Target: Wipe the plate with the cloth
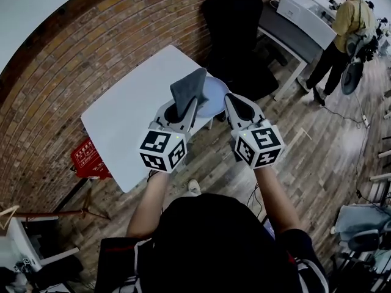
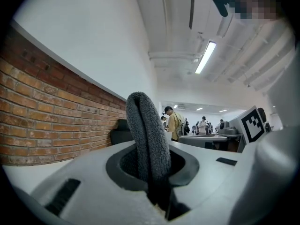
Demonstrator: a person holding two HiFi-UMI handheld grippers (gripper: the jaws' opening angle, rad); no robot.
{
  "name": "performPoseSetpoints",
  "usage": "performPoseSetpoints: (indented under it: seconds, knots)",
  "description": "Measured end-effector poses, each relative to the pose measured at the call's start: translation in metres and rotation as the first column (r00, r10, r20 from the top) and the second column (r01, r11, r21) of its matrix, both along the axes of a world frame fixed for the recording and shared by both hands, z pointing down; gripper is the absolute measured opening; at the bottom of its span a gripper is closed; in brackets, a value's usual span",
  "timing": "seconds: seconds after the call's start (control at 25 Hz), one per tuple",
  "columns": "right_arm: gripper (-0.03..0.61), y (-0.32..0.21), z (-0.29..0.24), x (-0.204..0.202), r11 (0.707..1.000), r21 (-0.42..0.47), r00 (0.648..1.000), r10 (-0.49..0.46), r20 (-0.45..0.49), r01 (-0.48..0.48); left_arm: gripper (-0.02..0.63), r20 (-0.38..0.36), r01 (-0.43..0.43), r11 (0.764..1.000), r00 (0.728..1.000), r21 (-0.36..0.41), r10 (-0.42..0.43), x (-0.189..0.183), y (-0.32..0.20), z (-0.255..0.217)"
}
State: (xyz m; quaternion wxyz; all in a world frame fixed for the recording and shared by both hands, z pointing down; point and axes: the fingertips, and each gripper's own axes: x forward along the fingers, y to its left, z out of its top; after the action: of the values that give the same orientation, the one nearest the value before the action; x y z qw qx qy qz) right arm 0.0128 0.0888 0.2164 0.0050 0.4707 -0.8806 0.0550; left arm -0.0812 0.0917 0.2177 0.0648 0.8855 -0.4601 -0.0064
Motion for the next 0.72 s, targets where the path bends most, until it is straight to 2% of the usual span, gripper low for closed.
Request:
performPoseSetpoints:
  seconds: [0.36, 0.72]
  knots:
    - [0.031, -0.042, 0.008, -0.019, 0.998, -0.024, 0.998, 0.058, -0.017, -0.058, 0.062, -0.020, -0.041, 0.999, 0.999, -0.019, 0.040, -0.028, -0.044, 0.003]
    - [0.031, -0.056, 0.023, -0.032, 0.994, -0.060, 0.996, 0.086, -0.028, -0.088, 0.062, -0.060, -0.070, 0.997, 0.996, -0.043, 0.067, -0.041, -0.061, 0.016]
